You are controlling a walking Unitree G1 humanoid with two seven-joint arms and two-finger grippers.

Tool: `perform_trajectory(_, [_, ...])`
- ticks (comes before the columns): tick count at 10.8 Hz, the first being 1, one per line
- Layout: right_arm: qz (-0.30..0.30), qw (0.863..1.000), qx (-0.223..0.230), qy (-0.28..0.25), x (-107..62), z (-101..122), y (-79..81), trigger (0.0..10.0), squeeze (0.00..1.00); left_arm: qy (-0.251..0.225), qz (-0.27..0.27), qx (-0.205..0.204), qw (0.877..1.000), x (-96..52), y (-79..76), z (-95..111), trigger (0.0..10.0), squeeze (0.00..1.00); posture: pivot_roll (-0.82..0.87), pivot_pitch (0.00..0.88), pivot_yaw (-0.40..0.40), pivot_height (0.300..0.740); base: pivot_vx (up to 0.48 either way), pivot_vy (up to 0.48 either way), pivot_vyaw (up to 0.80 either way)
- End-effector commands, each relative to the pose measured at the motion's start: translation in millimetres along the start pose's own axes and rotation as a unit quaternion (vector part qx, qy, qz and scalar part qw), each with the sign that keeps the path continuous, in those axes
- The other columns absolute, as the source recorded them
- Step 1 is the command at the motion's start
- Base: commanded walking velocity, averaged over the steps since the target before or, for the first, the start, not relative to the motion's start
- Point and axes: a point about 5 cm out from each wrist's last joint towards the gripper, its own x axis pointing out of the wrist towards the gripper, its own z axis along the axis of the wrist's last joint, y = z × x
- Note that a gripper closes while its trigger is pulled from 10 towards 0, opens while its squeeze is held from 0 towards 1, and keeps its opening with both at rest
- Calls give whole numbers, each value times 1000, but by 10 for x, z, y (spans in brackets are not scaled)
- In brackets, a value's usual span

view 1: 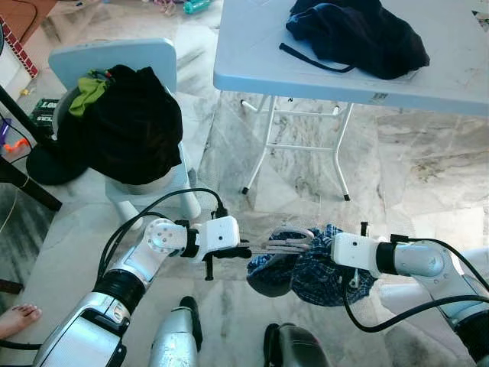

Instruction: Hang hanger

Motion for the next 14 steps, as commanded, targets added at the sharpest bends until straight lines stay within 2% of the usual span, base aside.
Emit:
perform_trajectory(1, [-4, 1000, -6, -9, 6, 34, -1, 10000, 0, 4, 12, -10, 1000, 6, -1, -36, 0, 0, -84, 220, -49, 740, 0, 0, 0])
perform_trajectory(3, [-7, 1000, -5, -11, 4, 34, -4, 10000, 0, 1, 45, -15, 999, 7, 34, -51, 0, 0, -84, 220, -49, 740, 0, 0, 0])
perform_trajectory(4, [-1, 1000, 16, -22, 9, 47, -10, 10000, 1000, -8, 73, -19, 997, -2, 54, -56, 0, 0, -80, 218, -52, 740, 0, 0, 0])
perform_trajectory(8, [-28, 999, 11, -30, 0, 73, -110, 10000, 1000, -49, 141, -24, 989, 16, 95, -9, 0, 0, -78, 219, -54, 740, 0, 0, 0])
perform_trajectory(11, [-53, 998, 5, -16, -61, 33, -222, 10000, 1000, -60, 162, -26, 985, 24, 73, -11, 0, 0, -77, 227, -56, 740, 0, 0, 0])
perform_trajectory(14, [-110, 994, -8, -1, -90, 0, -388, 10000, 1000, -68, 179, -22, 981, -30, 158, 38, 0, 0, -70, 219, -56, 740, 0, 0, 0])
